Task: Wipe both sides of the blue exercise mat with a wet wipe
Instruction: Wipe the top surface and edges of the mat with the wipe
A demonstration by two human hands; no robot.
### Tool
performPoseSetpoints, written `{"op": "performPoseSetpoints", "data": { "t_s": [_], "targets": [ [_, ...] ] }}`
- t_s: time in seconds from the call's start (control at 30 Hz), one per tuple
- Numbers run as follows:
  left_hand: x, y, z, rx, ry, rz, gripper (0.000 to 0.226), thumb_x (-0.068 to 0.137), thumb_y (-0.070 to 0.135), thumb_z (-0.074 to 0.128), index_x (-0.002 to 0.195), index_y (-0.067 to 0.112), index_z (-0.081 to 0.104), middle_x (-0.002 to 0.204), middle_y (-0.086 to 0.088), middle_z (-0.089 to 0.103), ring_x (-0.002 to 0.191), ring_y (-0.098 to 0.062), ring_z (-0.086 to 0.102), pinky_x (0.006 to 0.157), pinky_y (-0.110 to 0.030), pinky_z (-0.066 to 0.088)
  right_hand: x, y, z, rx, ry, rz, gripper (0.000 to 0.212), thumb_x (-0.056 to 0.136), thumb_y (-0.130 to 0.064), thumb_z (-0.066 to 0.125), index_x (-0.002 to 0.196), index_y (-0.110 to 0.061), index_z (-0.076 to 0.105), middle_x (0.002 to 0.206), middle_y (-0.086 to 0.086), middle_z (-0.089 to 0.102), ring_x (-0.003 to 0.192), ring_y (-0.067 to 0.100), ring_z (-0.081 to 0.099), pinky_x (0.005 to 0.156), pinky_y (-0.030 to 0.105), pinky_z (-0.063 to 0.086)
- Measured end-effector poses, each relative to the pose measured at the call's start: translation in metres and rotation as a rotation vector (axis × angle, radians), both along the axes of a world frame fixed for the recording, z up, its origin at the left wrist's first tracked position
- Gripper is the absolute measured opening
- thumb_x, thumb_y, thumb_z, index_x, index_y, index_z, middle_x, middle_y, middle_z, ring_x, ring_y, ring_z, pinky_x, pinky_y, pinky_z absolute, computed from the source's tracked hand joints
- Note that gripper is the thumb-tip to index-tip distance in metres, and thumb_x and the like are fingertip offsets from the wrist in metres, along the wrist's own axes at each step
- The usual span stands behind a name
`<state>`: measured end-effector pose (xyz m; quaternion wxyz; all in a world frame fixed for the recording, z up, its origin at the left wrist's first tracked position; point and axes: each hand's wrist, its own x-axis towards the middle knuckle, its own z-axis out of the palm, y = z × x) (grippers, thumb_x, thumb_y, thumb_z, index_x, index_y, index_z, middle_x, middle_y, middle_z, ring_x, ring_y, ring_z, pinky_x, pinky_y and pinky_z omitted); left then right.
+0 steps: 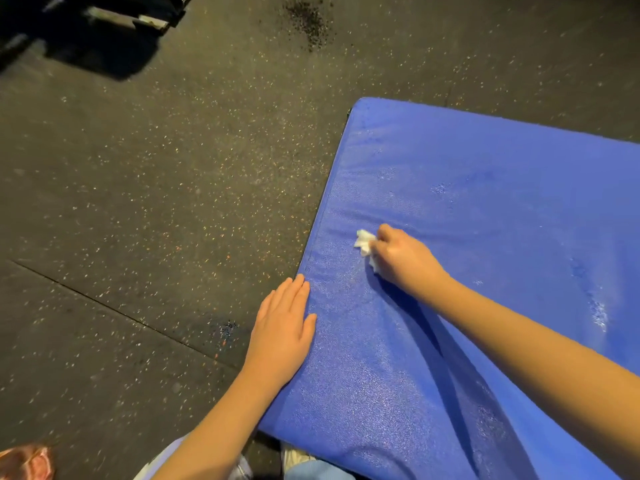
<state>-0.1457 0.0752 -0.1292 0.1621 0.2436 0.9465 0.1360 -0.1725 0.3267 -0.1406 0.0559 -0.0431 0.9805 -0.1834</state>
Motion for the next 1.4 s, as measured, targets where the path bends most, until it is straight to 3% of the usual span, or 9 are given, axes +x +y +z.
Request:
{"op": "performPoseSetpoints", "data": {
  "t_s": [0.1, 0.23, 0.43, 0.6, 0.8, 0.93, 1.1, 1.3, 1.4],
  "targets": [
    [0.002, 0.001, 0.000, -0.031, 0.033, -0.001, 0.056, 0.092, 0.035, 0.033, 0.132, 0.002, 0.055, 0.140, -0.012, 0.053, 0.126, -0.030, 0.053, 0.104, -0.043, 0.034, 0.005, -0.015, 0.000, -0.088, 0.014, -0.094, 0.011, 0.083, -0.005, 0.058, 0.081, 0.006, 0.057, 0.088, 0.019, 0.049, 0.066, 0.034, 0.048, 0.052, 0.036, 0.036],
    [0.000, 0.002, 0.000, -0.041, 0.048, -0.023, 0.054, 0.091, 0.033, 0.035, 0.128, 0.001, 0.057, 0.136, -0.013, 0.056, 0.122, -0.030, 0.057, 0.098, -0.044, 0.045, 0.028, -0.029, 0.010, -0.168, -0.091, 0.276, 0.004, 0.082, -0.004, 0.061, 0.083, -0.002, 0.064, 0.092, 0.016, 0.055, 0.066, 0.031, 0.052, 0.052, 0.030, 0.036],
    [0.001, 0.004, -0.003, -0.048, 0.063, 0.000, 0.055, 0.093, 0.036, 0.033, 0.130, 0.002, 0.056, 0.138, -0.012, 0.054, 0.124, -0.030, 0.055, 0.100, -0.043, 0.042, -0.016, -0.013, -0.005, -0.061, 0.033, -0.062, 0.011, 0.077, -0.001, 0.068, 0.076, 0.006, 0.059, 0.082, 0.020, 0.049, 0.064, 0.030, 0.045, 0.049, 0.033, 0.029],
    [0.004, 0.003, -0.004, -0.056, 0.083, -0.019, 0.053, 0.093, 0.033, 0.035, 0.130, 0.001, 0.055, 0.139, -0.013, 0.053, 0.124, -0.030, 0.055, 0.101, -0.047, 0.041, -0.002, -0.039, 0.002, -0.128, -0.060, 0.335, 0.004, 0.077, -0.002, 0.067, 0.076, 0.000, 0.063, 0.081, 0.015, 0.052, 0.063, 0.031, 0.052, 0.049, 0.029, 0.030],
    [0.004, 0.003, -0.006, -0.057, 0.104, -0.019, 0.053, 0.092, 0.033, 0.037, 0.131, 0.002, 0.055, 0.139, -0.013, 0.053, 0.124, -0.029, 0.055, 0.105, -0.036, 0.039, -0.041, -0.032, -0.005, -0.102, 0.008, -0.012, 0.006, 0.082, -0.003, 0.063, 0.085, 0.002, 0.064, 0.089, 0.017, 0.050, 0.078, 0.034, 0.051, 0.055, 0.037, 0.038],
    [0.003, 0.004, -0.006, -0.072, 0.101, -0.024, 0.053, 0.091, 0.032, 0.037, 0.129, 0.001, 0.056, 0.137, -0.013, 0.055, 0.122, -0.029, 0.057, 0.098, -0.043, 0.045, -0.021, -0.062, 0.002, -0.178, -0.070, 0.444, 0.007, 0.075, 0.003, 0.066, 0.076, -0.003, 0.064, 0.083, 0.016, 0.053, 0.070, 0.033, 0.053, 0.049, 0.039, 0.044],
    [0.005, 0.003, -0.008, -0.072, 0.121, -0.024, 0.053, 0.093, 0.033, 0.035, 0.131, 0.001, 0.055, 0.139, -0.013, 0.054, 0.123, -0.029, 0.056, 0.102, -0.041, 0.036, -0.071, -0.034, 0.003, 0.058, -0.026, 0.018, 0.016, 0.090, -0.005, 0.053, 0.100, 0.003, 0.062, 0.103, 0.017, 0.048, 0.091, 0.033, 0.049, 0.060, 0.038, 0.033],
    [0.002, 0.005, -0.008, -0.089, 0.126, -0.028, 0.053, 0.090, 0.032, 0.037, 0.127, 0.001, 0.058, 0.136, -0.013, 0.056, 0.120, -0.029, 0.059, 0.096, -0.044, 0.047, -0.034, -0.056, 0.006, -0.091, -0.107, 0.506, 0.005, 0.078, 0.001, 0.065, 0.082, -0.001, 0.066, 0.086, 0.016, 0.052, 0.072, 0.033, 0.054, 0.049, 0.036, 0.040],
    [0.004, 0.003, -0.007, -0.085, 0.128, -0.026, 0.053, 0.091, 0.033, 0.036, 0.129, 0.001, 0.057, 0.137, -0.013, 0.055, 0.121, -0.029, 0.058, 0.100, -0.042, 0.040, -0.067, -0.034, 0.001, 0.055, -0.011, 0.207, 0.014, 0.091, -0.007, 0.055, 0.100, 0.001, 0.062, 0.099, 0.016, 0.048, 0.089, 0.032, 0.049, 0.056, 0.036, 0.031]
  ]
}}
